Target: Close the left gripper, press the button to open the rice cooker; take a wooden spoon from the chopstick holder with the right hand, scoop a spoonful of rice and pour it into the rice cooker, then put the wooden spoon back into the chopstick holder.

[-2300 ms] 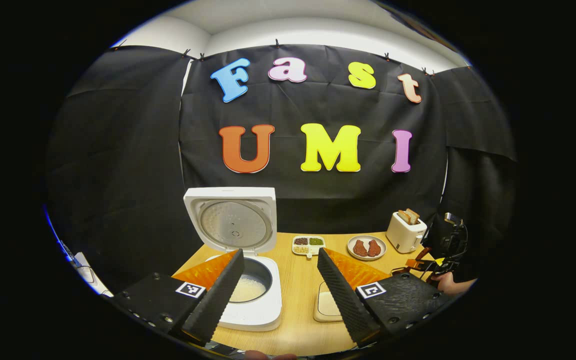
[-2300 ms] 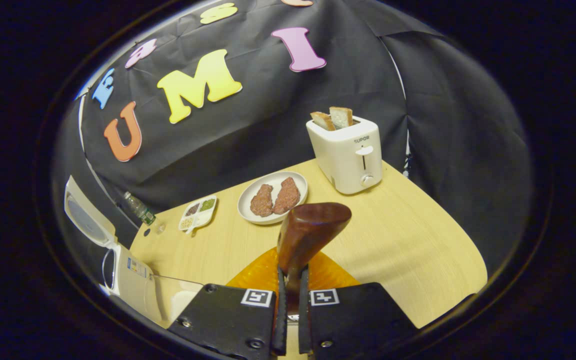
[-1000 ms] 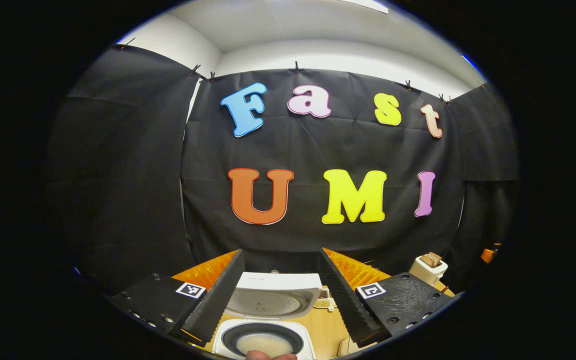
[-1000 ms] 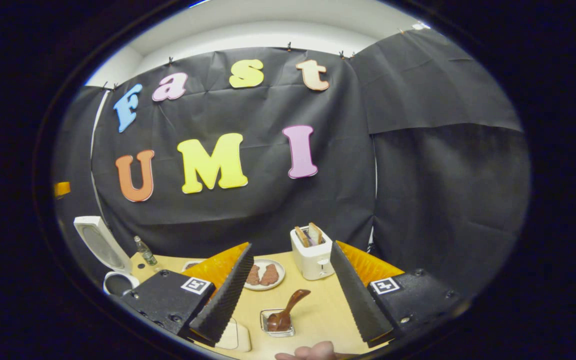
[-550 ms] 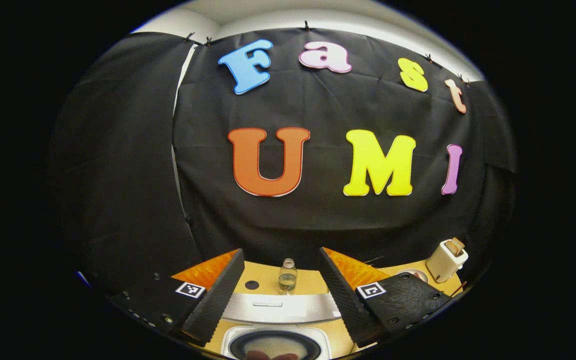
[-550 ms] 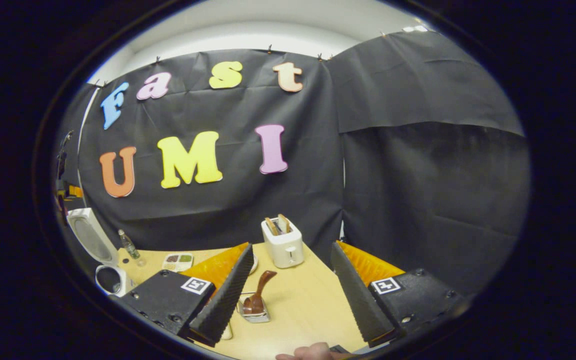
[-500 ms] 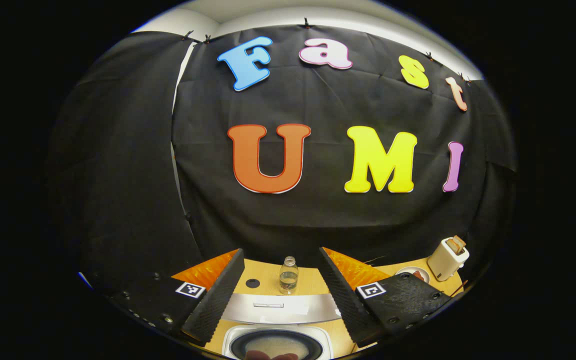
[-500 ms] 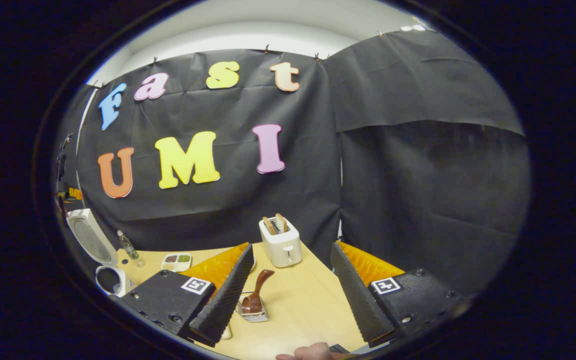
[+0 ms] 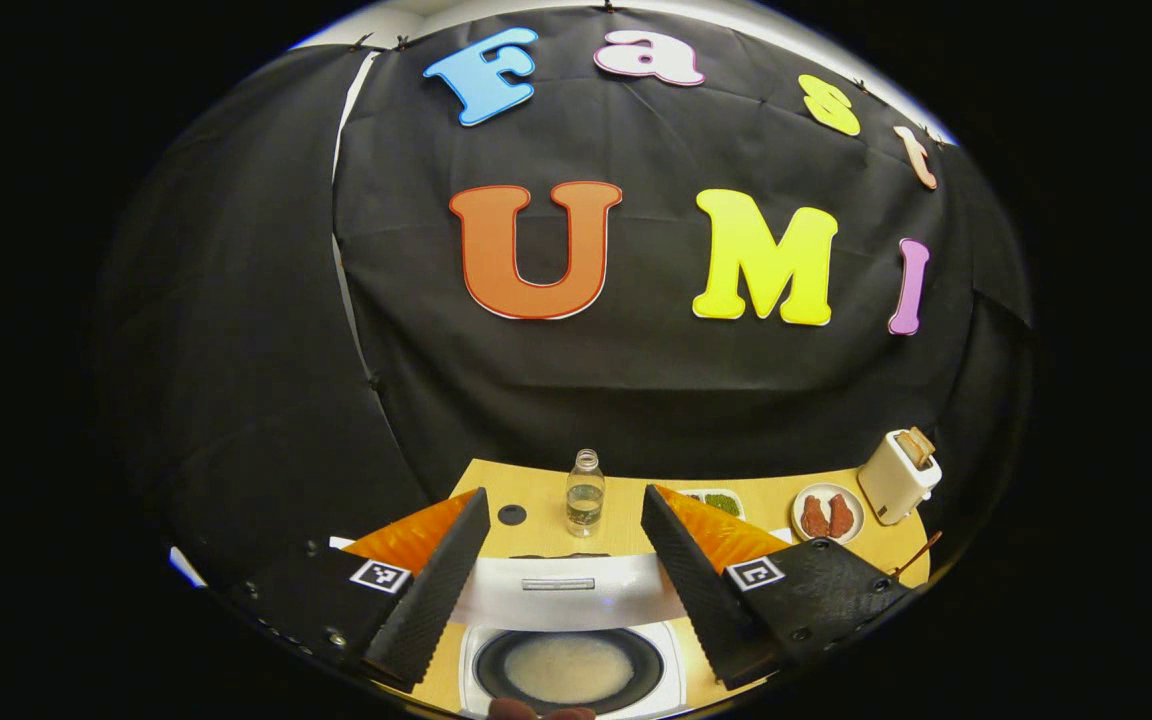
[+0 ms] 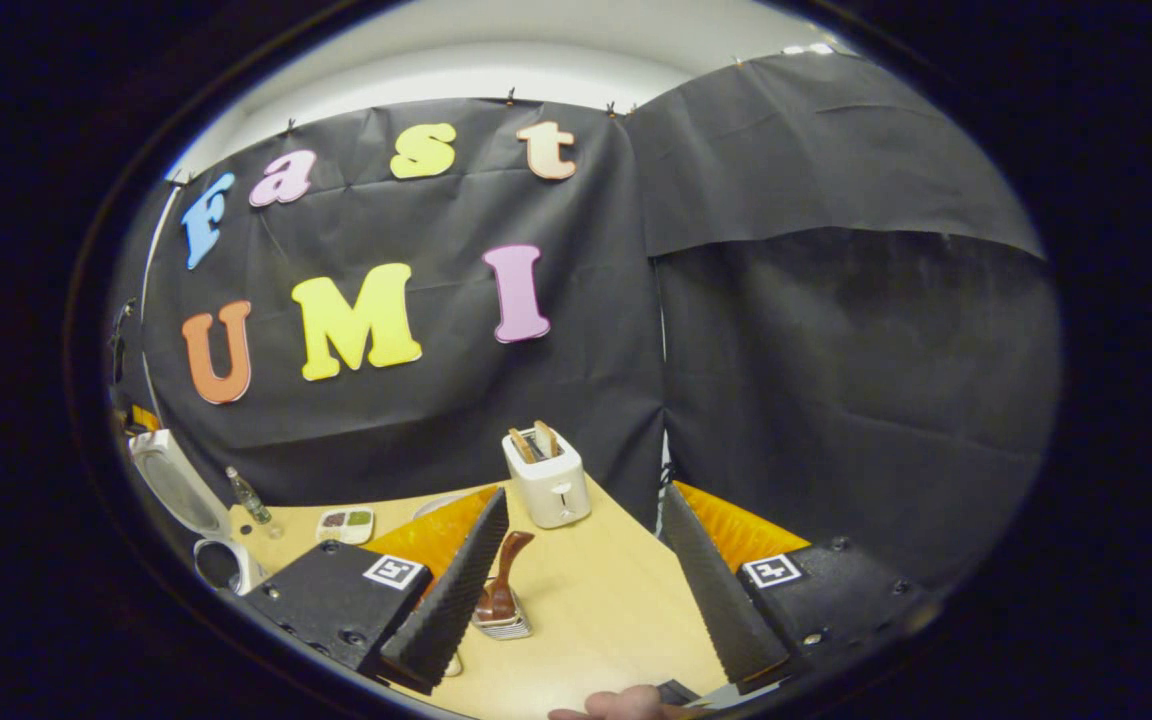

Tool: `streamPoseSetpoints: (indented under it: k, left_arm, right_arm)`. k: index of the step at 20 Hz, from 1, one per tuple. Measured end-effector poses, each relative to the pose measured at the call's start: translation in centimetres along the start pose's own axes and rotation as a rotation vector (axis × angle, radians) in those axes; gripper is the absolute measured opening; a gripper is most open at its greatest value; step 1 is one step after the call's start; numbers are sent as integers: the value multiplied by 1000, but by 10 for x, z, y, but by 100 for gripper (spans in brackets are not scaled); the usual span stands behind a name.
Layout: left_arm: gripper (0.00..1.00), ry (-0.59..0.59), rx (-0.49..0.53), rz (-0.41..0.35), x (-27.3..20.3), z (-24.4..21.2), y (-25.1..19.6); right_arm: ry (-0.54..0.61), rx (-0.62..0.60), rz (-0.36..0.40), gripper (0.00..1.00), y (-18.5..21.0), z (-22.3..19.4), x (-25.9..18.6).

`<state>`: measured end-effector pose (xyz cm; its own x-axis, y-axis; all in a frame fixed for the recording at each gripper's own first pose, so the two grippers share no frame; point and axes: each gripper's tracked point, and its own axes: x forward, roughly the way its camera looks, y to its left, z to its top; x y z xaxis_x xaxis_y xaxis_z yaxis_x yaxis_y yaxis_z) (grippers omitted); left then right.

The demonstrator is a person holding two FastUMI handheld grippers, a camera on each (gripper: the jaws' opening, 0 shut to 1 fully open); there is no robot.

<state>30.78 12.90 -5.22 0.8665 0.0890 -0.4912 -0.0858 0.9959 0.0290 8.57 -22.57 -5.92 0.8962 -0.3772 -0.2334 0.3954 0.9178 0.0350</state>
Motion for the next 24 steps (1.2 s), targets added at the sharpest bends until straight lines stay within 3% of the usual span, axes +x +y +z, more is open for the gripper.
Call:
streamPoseSetpoints:
  k: [9,10,15,24]
  left_arm:
    - [99,206,-53,-58,-88,-118,-15]
    - [99,225,-46,-55,-92,-134,-14]
    - [100,300,-42,-36,-102,-178,-9]
    - [99,450,-57,-60,-107,-239,-11]
  right_arm:
    - [7,-9,176,100,58,-9,-12]
    - [9,-13,194,96,64,-12,-14]
    - [33,-36,271,100,90,-22,-23]
    - [46,-41,319,100,108,-28,-29]
